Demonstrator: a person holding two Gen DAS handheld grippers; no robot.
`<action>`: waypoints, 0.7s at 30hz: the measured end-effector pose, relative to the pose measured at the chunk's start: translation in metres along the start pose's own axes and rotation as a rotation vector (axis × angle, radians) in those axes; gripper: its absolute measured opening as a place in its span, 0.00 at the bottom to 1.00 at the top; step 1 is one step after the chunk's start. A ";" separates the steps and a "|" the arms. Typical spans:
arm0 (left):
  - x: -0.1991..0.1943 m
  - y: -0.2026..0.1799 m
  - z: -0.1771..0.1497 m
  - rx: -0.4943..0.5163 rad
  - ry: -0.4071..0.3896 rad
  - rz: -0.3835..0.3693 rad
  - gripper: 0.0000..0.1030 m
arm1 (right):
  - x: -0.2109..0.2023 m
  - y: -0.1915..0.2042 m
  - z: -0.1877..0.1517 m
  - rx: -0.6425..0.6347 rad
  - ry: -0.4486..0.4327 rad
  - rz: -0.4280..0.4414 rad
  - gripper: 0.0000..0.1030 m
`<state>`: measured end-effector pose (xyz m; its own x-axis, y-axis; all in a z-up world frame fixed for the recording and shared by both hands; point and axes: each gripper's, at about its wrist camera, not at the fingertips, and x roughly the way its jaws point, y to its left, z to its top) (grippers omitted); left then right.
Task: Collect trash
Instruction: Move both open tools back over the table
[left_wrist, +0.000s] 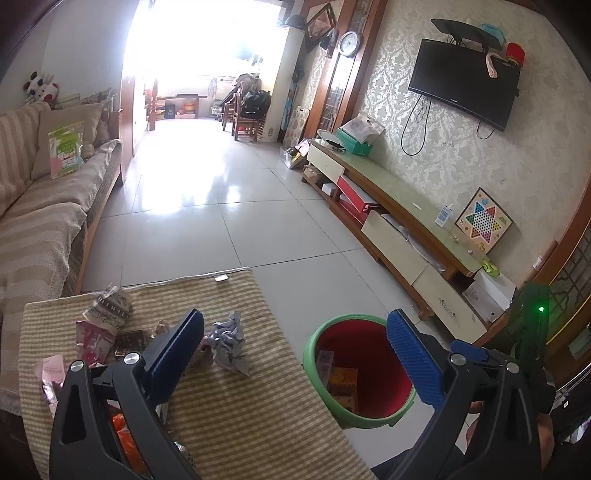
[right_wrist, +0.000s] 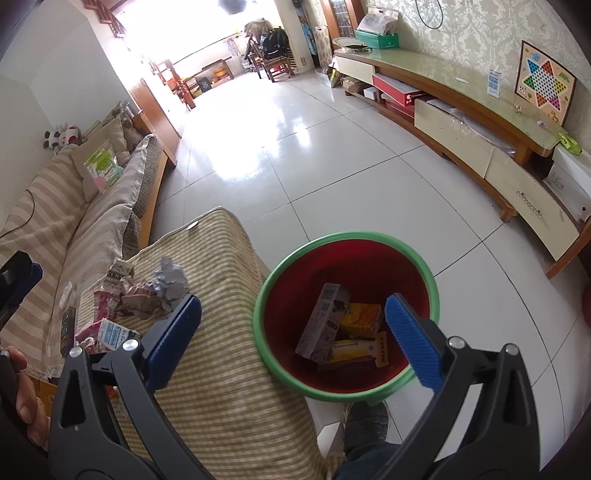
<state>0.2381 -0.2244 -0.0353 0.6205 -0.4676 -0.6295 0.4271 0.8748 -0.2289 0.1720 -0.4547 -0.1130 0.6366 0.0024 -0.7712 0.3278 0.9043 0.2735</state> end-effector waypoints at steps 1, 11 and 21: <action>-0.005 0.005 -0.002 -0.007 0.000 0.001 0.92 | -0.003 0.006 -0.003 -0.008 -0.002 0.004 0.96; -0.070 0.062 -0.035 -0.062 -0.026 0.049 0.92 | -0.023 0.079 -0.030 -0.112 0.008 0.047 0.96; -0.114 0.114 -0.073 -0.101 -0.015 0.130 0.92 | -0.030 0.136 -0.061 -0.208 0.031 0.088 0.96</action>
<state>0.1679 -0.0619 -0.0437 0.6761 -0.3510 -0.6479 0.2748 0.9359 -0.2203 0.1549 -0.3052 -0.0877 0.6337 0.0952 -0.7677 0.1190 0.9686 0.2183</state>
